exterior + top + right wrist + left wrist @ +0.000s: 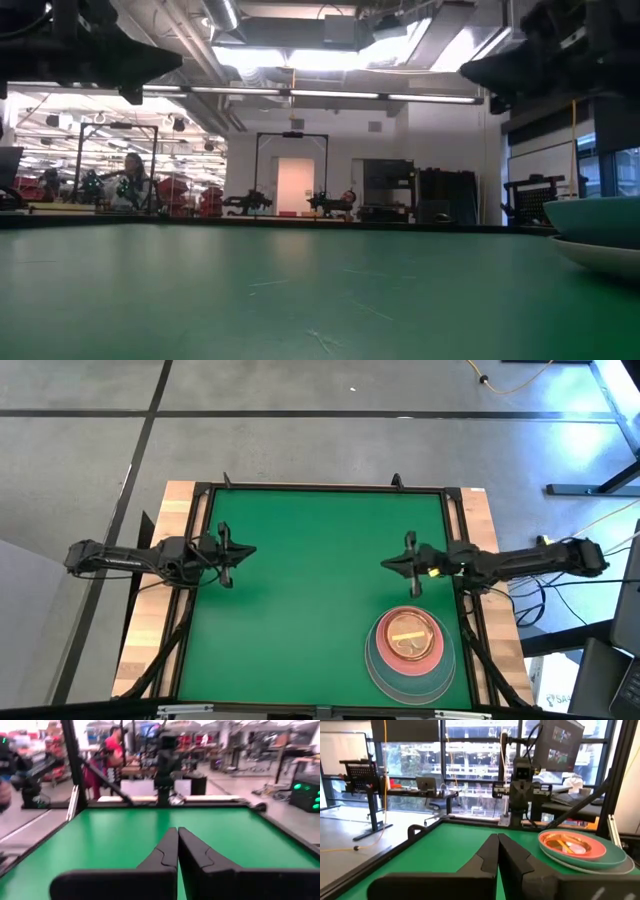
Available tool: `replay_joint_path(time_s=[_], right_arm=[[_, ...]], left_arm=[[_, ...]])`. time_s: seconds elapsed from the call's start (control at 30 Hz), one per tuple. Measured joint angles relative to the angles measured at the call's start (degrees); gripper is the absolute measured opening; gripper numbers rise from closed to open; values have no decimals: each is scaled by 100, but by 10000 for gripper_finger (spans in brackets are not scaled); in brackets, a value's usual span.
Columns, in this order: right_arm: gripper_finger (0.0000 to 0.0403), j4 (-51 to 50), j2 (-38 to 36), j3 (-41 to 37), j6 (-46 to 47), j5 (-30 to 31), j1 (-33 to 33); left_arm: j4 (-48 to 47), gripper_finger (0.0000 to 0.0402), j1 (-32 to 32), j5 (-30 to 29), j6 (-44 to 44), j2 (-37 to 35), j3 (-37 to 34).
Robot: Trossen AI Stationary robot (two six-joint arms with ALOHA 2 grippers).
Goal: Stack plastic plates
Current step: Return to Home Position
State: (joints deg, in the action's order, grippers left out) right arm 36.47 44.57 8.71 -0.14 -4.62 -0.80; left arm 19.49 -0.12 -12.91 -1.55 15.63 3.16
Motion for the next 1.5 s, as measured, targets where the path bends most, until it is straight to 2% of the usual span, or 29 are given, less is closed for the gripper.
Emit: replay_joint_path(time_s=[0.17,0.43,0.53,0.7,0.83,1.1,1.17,1.27,1.5], right_arm=[[5,-738,-1332,-301,125,137,0],[5,-3065,-3733,-336,141,210,0],[5,-3265,-4461,-523,169,260,0],[5,-3029,-4362,-830,228,489,2],[5,-3421,-4371,-830,388,902,2],[5,-3479,-4371,-828,275,854,2],[5,-3472,-4375,-828,234,879,2],[5,-3466,-4373,-828,108,974,2],[5,-3475,-4371,-826,-9,963,2]], left_arm=[[-291,3,0,-6,-53,-293,0],[-649,3,0,-7,-60,-619,0],[-856,3,0,-7,-52,-722,-13],[-795,3,41,-69,-102,-983,-273],[-1097,3,111,-83,-135,-1194,-273],[-1196,3,114,652,51,-1496,-273],[-1231,3,114,677,64,-1553,-273],[-1373,3,114,451,70,-1549,-273],[-1592,3,114,-576,33,-1516,-273]])
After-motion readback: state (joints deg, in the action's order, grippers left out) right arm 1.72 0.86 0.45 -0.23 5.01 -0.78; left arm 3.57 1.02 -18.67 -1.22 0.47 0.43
